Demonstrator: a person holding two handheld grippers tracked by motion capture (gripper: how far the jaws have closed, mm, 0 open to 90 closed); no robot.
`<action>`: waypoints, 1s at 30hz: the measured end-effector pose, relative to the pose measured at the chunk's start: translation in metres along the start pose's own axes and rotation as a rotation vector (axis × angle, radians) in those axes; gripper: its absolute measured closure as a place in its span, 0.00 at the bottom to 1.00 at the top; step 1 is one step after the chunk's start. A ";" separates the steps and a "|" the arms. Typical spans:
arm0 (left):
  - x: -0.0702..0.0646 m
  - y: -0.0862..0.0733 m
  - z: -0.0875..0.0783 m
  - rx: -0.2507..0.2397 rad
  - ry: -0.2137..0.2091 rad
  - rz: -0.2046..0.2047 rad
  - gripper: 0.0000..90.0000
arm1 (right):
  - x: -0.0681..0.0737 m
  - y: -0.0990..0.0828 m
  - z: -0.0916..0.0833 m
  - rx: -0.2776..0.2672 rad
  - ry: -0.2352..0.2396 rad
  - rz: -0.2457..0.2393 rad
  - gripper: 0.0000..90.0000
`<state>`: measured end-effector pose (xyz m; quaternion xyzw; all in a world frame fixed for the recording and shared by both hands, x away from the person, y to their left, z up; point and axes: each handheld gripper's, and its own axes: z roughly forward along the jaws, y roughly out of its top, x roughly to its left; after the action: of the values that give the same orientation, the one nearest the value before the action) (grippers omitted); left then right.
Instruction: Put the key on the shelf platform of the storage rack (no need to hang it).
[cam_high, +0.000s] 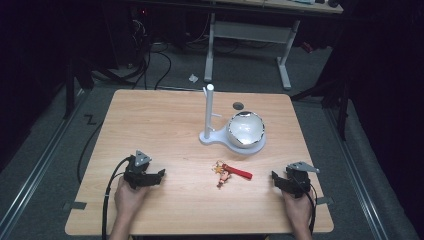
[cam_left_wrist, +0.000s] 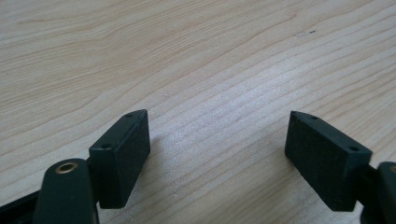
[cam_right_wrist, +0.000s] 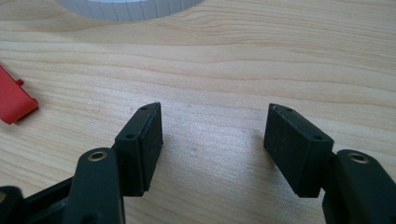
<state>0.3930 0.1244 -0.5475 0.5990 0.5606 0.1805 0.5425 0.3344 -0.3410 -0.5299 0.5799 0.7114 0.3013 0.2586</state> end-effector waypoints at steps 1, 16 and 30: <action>0.000 0.000 0.000 0.000 0.000 0.000 0.25 | 0.000 0.000 0.000 0.000 0.000 0.000 0.42; 0.000 0.000 0.000 0.001 0.000 0.000 0.25 | 0.000 0.000 0.001 0.008 0.008 -0.007 0.34; 0.000 0.000 0.000 -0.001 0.000 0.000 0.25 | 0.003 -0.001 -0.006 0.025 0.040 0.002 0.38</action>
<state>0.3931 0.1244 -0.5476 0.5988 0.5605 0.1808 0.5427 0.3287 -0.3388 -0.5264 0.5778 0.7194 0.3042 0.2365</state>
